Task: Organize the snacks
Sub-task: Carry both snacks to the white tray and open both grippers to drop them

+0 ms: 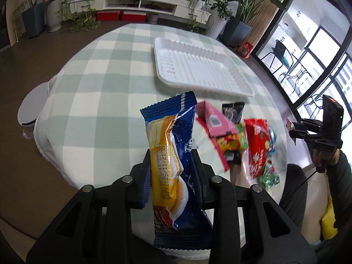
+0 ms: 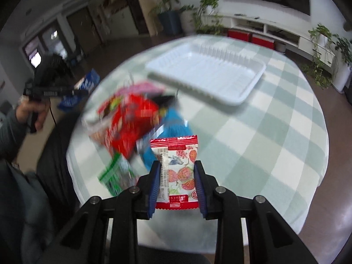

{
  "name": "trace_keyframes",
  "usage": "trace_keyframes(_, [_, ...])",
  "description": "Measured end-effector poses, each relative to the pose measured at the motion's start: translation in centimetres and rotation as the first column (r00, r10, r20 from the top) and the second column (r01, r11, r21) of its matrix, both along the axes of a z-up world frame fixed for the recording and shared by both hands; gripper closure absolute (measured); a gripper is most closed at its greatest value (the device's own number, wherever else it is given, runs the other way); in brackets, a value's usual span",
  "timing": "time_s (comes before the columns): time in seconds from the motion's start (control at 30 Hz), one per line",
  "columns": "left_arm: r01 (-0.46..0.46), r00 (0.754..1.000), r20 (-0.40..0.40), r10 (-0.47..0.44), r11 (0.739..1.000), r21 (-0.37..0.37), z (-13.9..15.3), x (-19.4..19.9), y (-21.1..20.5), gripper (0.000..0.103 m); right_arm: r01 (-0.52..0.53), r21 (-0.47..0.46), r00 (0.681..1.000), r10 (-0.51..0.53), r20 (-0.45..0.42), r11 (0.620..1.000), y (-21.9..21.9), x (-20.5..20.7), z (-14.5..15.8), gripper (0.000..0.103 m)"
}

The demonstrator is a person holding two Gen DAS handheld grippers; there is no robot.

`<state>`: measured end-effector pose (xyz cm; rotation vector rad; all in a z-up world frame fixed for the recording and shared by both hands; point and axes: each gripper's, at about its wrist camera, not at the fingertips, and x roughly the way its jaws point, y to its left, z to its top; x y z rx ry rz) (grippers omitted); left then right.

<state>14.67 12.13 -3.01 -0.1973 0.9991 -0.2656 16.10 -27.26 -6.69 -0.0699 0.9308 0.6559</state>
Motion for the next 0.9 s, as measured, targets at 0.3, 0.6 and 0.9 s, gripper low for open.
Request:
trace_keyframes(0.3, [0.084,0.987,0.139,-0.08,0.996,-0.023,5.7,11.4,-0.9,0.074,0.247,0.2,0.965,-0.259,0.039,0.948,-1.2,8.8,4.9,0.071])
trace_keyframes(0.6, [0.215,0.969,0.114,-0.221,0.975,0.061,4.6,22.6,-6.3,0.074,0.358,0.266,0.934,-0.346,-0.093,0.895,-0.3,15.8,3.8,0.071])
trace_keyframes(0.9, [0.248,0.969,-0.04,-0.246,0.967,0.057,-2.9,28.3,-9.5,0.074,0.369,0.198,0.924,-0.335,-0.185,0.908,4.8,20.8,1.2,0.07])
